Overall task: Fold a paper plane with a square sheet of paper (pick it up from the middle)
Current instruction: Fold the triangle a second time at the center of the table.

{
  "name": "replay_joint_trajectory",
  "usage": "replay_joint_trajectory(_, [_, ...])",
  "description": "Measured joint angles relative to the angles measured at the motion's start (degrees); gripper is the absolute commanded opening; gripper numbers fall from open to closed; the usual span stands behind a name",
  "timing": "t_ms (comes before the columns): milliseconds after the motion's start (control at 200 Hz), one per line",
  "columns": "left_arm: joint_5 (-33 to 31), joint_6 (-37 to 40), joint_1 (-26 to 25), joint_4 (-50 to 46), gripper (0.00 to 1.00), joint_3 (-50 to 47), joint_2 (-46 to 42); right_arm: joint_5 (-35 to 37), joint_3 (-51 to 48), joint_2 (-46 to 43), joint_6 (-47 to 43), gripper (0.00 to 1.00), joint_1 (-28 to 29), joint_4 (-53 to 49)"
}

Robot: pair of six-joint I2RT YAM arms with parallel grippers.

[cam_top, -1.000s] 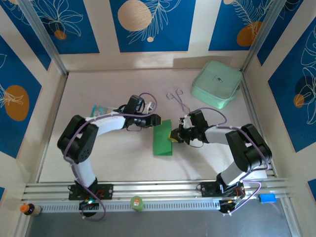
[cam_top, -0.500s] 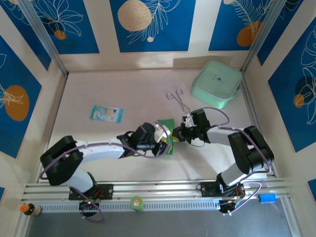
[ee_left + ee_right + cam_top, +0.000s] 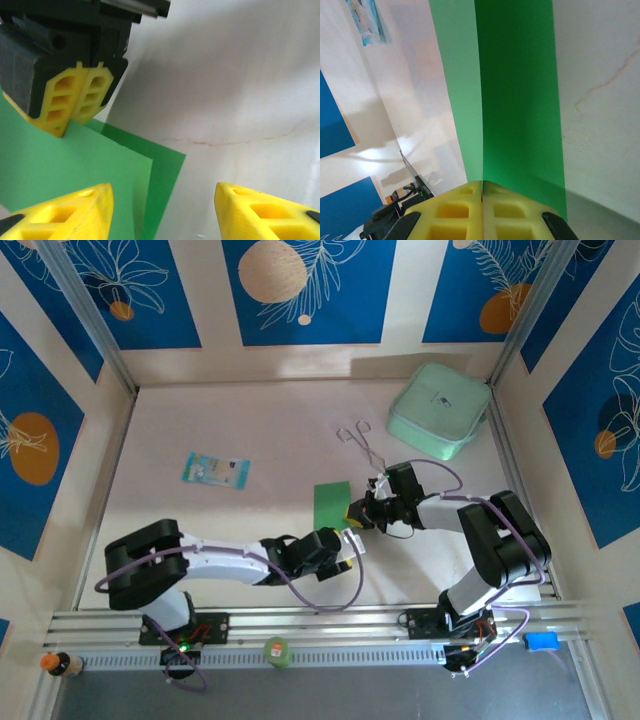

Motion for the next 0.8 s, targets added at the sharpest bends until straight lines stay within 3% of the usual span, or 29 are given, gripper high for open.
replay_joint_trajectory(205, [-5.9,1.8,-0.4,0.1,0.56,1.3,1.5,0.0,0.0,0.0,0.0,0.06,0.0,0.0])
replay_joint_trajectory(450, [-7.8,2.1,-0.6,0.5,0.53,3.5,3.3,0.0,0.0,0.0,0.0,0.06,0.0,-0.2])
replay_joint_trajectory(800, [-10.4,3.4,-0.9,0.9,0.30,3.7,4.4,0.0,0.0,0.0,0.0,0.06,0.0,-0.9])
